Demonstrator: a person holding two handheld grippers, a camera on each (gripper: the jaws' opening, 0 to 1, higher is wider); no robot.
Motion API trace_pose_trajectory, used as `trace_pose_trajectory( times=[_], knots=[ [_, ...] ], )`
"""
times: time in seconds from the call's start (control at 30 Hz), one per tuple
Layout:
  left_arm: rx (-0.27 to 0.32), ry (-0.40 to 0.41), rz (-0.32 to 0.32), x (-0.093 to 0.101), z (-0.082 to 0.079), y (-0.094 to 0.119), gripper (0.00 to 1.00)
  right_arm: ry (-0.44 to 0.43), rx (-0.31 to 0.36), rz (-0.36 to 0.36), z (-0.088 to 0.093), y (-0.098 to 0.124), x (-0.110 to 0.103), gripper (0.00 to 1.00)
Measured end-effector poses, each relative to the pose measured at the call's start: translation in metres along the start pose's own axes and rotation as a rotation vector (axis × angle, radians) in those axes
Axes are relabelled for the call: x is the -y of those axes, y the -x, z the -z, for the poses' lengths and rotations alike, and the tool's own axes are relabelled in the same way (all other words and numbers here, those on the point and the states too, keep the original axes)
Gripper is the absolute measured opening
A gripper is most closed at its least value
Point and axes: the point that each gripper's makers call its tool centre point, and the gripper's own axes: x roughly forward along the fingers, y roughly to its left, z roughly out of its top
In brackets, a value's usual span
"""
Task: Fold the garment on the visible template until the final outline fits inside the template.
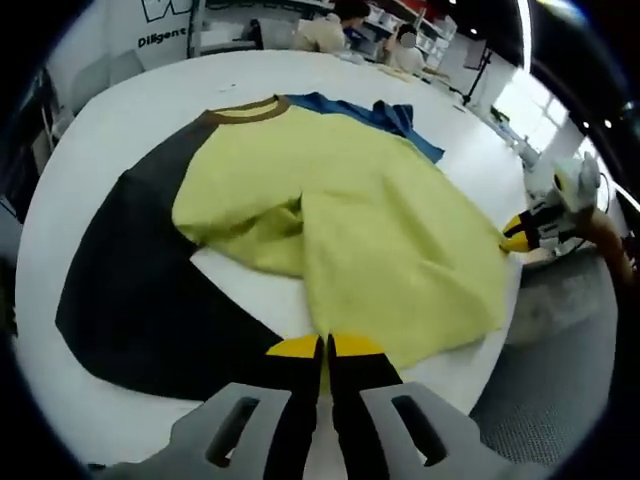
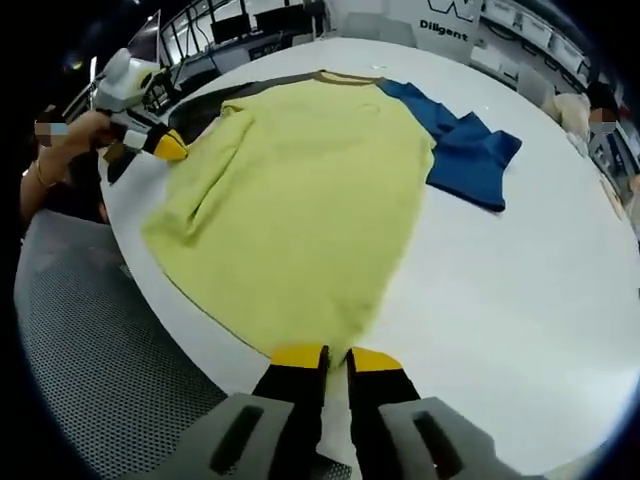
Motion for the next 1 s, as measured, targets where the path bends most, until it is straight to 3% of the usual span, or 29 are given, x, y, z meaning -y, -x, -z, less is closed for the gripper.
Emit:
trace_pose_trajectory(
  times=[0.27, 0.57, 1.0],
  knots=[
    [-0.074, 0.059, -0.009, 0.008, 0.038, 0.026, 0.0, -0.003, -0.003, 0.003, -0.001, 0.001, 0.0, 0.0],
    [-0.163, 0.099, -0.044, 0.008, 0.071, 0.041, 0.0, 0.015, -0.013, 0.005, 0.001, 0.002, 0.0, 0.0],
    [-0.236, 0.161, -0.038, 0.019, 0.095, 0.049, 0.0, 0.026, -0.026, 0.001, 0.003, 0.005, -0.001, 0.0]
  ],
)
